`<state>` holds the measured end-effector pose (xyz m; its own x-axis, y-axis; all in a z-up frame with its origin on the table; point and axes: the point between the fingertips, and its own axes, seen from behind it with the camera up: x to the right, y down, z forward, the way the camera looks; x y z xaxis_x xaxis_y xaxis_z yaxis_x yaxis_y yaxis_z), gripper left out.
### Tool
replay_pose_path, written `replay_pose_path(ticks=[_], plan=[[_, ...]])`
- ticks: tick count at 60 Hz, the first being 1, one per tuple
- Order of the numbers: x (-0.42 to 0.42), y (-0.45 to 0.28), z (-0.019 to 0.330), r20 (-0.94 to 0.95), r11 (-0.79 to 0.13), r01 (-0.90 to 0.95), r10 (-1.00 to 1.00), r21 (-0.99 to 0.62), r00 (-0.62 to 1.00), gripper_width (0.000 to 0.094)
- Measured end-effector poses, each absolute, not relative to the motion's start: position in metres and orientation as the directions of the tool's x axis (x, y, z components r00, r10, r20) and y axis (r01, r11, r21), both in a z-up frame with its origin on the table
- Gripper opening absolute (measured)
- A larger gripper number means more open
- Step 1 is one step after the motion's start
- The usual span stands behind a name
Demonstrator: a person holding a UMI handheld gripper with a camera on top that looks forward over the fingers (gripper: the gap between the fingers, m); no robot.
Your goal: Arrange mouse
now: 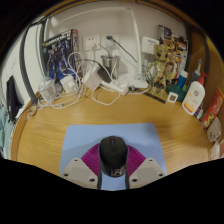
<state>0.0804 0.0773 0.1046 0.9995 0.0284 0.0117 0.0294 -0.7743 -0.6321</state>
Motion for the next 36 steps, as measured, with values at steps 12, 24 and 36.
replay_pose_path(ticks=[12, 24, 36], plan=[[0.081, 0.078, 0.105, 0.014, -0.777, 0.04, 0.04, -0.628, 0.999, 0.0463], [0.074, 0.067, 0.117, -0.023, -0.797, 0.027, 0.051, -0.604, 0.998, 0.0865], [0.077, 0.032, 0.198, 0.013, -0.761, 0.053, 0.058, -0.647, 0.998, 0.0866]])
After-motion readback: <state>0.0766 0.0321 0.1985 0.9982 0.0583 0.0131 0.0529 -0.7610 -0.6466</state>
